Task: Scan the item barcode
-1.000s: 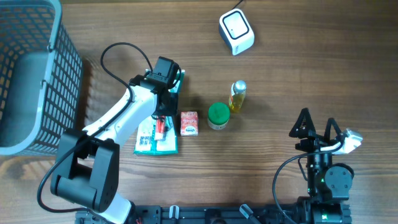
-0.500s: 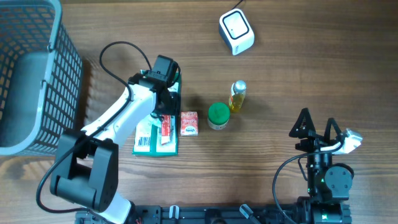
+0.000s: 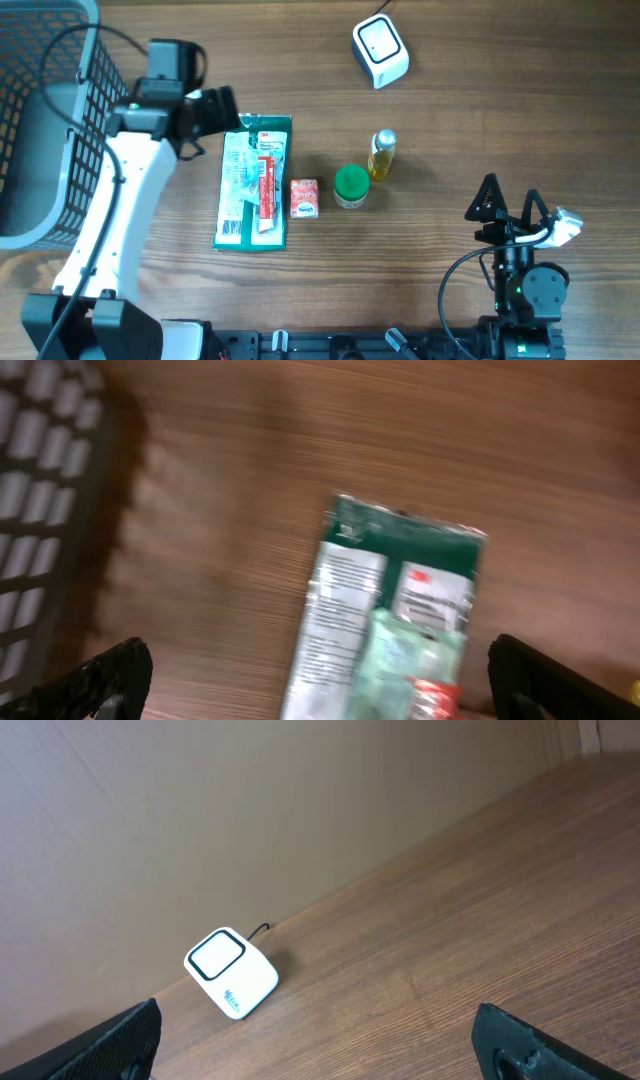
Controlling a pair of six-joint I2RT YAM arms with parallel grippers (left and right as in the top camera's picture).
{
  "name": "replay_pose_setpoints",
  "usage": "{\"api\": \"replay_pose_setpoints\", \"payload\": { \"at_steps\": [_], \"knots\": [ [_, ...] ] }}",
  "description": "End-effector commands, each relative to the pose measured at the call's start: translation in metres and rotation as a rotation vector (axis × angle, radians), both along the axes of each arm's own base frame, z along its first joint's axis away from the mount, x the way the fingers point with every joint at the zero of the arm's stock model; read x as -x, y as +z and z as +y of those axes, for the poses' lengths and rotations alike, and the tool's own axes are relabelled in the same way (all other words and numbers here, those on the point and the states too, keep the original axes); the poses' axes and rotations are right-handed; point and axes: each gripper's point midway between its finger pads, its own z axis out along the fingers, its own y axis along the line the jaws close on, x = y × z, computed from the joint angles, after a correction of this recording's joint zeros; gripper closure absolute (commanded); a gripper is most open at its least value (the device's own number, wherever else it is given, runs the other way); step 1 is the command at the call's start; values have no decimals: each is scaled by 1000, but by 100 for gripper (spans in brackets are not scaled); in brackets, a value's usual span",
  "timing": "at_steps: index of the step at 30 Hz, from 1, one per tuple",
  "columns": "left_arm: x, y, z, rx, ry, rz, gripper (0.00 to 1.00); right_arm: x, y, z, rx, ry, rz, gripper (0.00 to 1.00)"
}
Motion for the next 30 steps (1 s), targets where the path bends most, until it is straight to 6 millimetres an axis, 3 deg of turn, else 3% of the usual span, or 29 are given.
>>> {"api": "replay_pose_setpoints", "payload": {
  "at_steps": [1,20,26,30],
  "knots": [
    [0,0,26,4,87,2,0,0,1,3,4,15,-3,0],
    [1,0,32,4,104,2,0,0,1,3,1,15,-4,0],
    [1,0,32,4,104,2,0,-1,-2,17,-471,86,-29,0],
    [1,0,32,4,104,2,0,-1,-3,31,-592,158,-9,0]
  ]
}}
